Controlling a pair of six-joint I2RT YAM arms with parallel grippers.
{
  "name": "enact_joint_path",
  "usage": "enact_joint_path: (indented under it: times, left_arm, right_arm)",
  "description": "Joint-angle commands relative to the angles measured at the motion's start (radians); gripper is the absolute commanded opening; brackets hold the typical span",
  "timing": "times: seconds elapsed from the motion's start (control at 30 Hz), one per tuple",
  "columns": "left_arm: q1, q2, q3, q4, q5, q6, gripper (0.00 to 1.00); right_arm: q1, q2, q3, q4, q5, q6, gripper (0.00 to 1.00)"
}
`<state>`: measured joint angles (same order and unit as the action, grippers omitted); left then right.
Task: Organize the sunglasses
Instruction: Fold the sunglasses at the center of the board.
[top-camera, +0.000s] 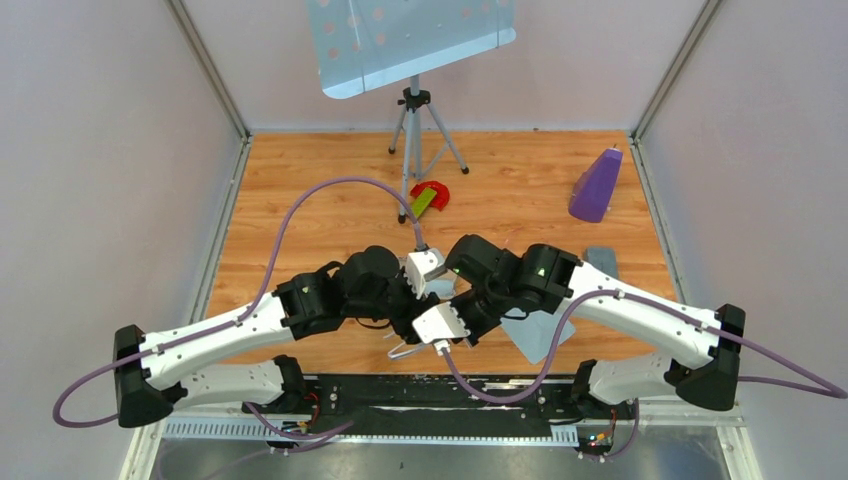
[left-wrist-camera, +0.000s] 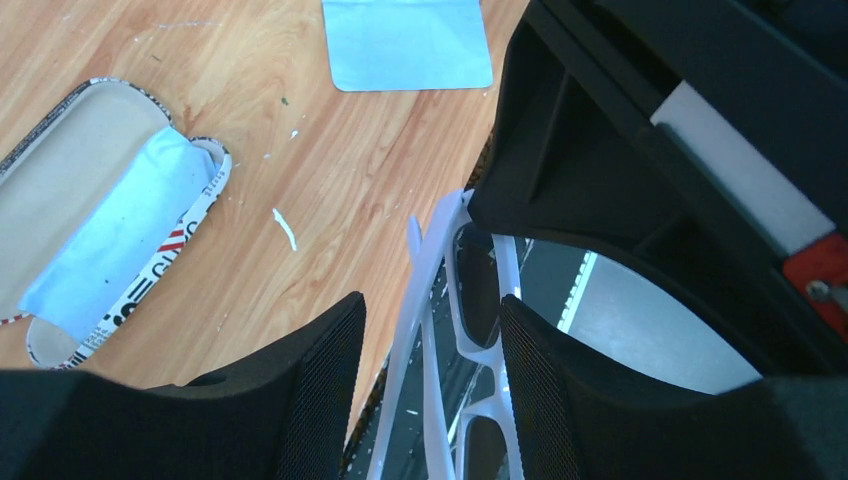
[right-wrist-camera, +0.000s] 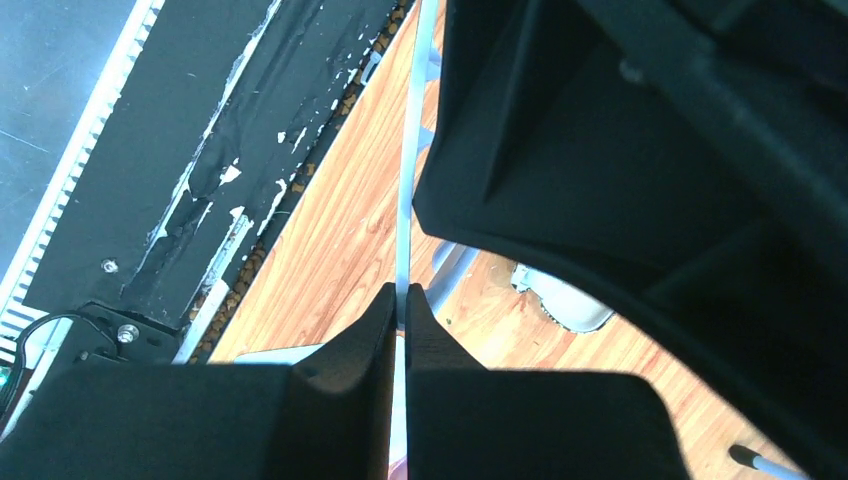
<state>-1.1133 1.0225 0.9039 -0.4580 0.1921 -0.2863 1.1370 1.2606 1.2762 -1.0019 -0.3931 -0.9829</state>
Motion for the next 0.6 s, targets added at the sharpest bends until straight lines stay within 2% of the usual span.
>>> enact_joint_path:
  times: [0.0, 0.23, 0.4, 0.57]
  left_arm:
    - [0.004, -0.023, -0.036, 0.017, 0.08, -0.045, 0.56]
    - [0.004, -0.027, -0.09, 0.167, 0.203, -0.145, 0.56]
    - [0.004, -0.019, -0.096, 0.167, 0.223, -0.134, 0.57]
    - [0.004, -0.041, -0.117, 0.166, 0.185, -0.112, 0.59]
  right_arm:
    - [-0.04, -0.021, -0.005, 0.038, 0.015, 0.027, 0.0]
    - [-0.101, -0.01, -0.028, 0.053, -0.014, 0.059, 0.0]
    - [-0.17, 0.005, -0.027, 0.061, -0.079, 0.079, 0.0]
    - [-0.181, 0.0, -0.03, 0.06, -0.124, 0.085, 0.0]
